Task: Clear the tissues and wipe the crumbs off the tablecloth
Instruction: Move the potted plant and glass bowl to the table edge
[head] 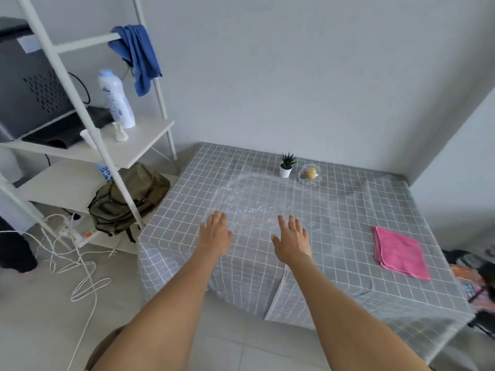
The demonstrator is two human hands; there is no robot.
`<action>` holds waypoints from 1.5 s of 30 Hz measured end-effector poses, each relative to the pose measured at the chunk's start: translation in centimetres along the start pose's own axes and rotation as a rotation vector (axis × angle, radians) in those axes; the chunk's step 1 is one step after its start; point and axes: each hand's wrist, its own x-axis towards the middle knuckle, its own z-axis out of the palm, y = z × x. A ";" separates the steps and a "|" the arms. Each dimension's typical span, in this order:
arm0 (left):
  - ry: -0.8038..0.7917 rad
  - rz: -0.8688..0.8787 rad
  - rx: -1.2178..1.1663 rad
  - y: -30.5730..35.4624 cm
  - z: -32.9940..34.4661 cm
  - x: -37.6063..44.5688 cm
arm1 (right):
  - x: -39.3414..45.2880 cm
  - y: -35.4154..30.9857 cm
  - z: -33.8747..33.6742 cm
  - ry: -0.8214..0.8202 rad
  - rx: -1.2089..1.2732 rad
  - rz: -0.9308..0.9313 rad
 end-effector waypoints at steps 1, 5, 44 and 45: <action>-0.005 0.008 0.003 1.5 0.1 0.5 | 0.5 1.4 -0.3 0.003 -0.004 0.010; -0.017 0.055 0.006 6.6 0.8 2.5 | 2.2 6.1 -1.4 -0.010 0.001 0.051; -0.115 0.179 -0.149 12.6 3.7 36.7 | 32.4 15.4 0.2 0.066 0.225 0.323; -0.084 0.189 -0.168 12.7 4.0 37.1 | 32.9 15.6 0.3 0.087 0.258 0.334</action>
